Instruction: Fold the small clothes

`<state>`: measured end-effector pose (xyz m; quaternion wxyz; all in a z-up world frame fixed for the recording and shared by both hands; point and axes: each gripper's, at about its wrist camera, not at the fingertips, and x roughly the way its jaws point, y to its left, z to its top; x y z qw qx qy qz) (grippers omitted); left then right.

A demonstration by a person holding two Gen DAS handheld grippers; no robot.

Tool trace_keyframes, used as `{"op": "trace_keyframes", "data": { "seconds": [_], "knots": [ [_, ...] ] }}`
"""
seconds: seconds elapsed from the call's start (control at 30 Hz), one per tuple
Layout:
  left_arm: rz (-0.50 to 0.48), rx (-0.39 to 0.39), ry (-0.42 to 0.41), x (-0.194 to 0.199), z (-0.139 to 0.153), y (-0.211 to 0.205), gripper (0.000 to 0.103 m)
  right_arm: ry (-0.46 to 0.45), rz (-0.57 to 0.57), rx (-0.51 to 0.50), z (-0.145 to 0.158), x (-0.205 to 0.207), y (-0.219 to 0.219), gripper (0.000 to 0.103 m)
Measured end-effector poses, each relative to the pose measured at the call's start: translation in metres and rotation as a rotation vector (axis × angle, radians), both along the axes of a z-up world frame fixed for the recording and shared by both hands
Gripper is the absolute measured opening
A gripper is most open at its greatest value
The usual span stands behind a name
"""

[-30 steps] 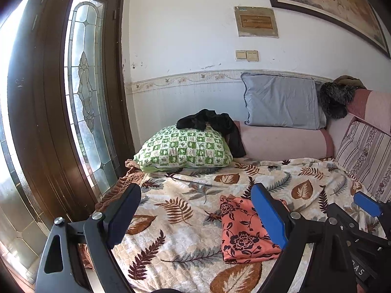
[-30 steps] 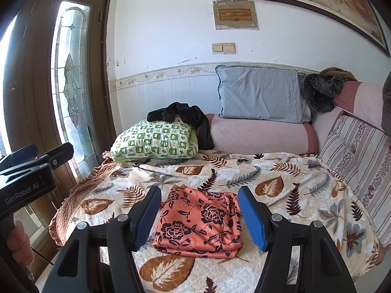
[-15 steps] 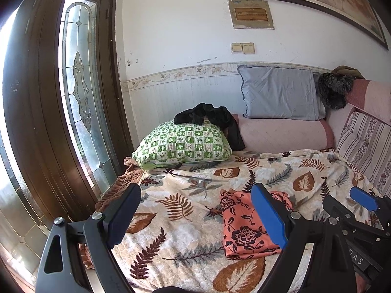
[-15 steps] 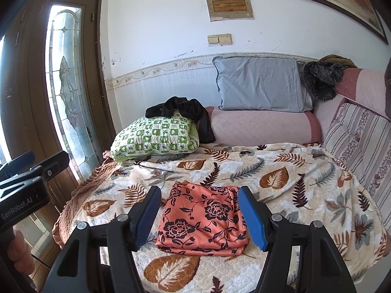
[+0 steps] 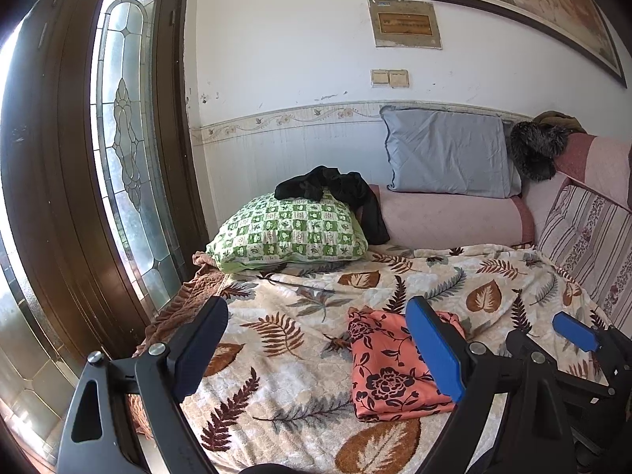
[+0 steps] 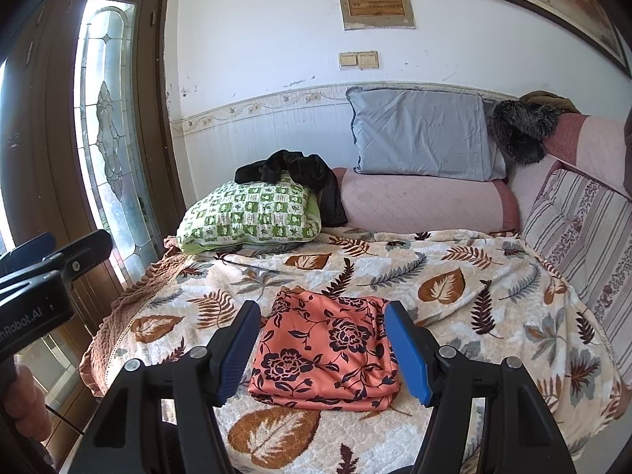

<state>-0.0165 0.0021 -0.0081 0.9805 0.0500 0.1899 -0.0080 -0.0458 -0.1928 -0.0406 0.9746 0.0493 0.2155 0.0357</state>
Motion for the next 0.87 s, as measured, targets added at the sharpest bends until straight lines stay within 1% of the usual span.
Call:
{"op": "trace_keyframes", "data": {
  "seconds": [0.13, 0.33, 0.63, 0.7, 0.8, 0.87],
  "knots": [
    [-0.011, 0.0, 0.024, 0.011, -0.004, 0.0, 0.092, 0.016, -0.005, 0.004, -0.005, 0.01, 0.002, 0.069],
    [0.001, -0.001, 0.044, 0.027, -0.008, 0.004, 0.092, 0.042, 0.002, 0.014, -0.011, 0.025, 0.006, 0.069],
    [0.01, 0.003, 0.063, 0.045, -0.016, 0.002, 0.092, 0.073, 0.008, 0.022, -0.023, 0.045, 0.007, 0.069],
    [-0.001, -0.006, 0.079, 0.05, -0.019, 0.002, 0.092, 0.081, 0.009, 0.023, -0.027, 0.05, 0.006, 0.069],
    [-0.022, -0.042, 0.094, 0.06, -0.024, 0.002, 0.092, 0.092, 0.012, 0.023, -0.032, 0.059, 0.005, 0.069],
    [-0.029, -0.047, 0.11, 0.073, -0.031, 0.001, 0.092, 0.094, 0.015, 0.028, -0.035, 0.067, 0.0, 0.069]
  ]
}}
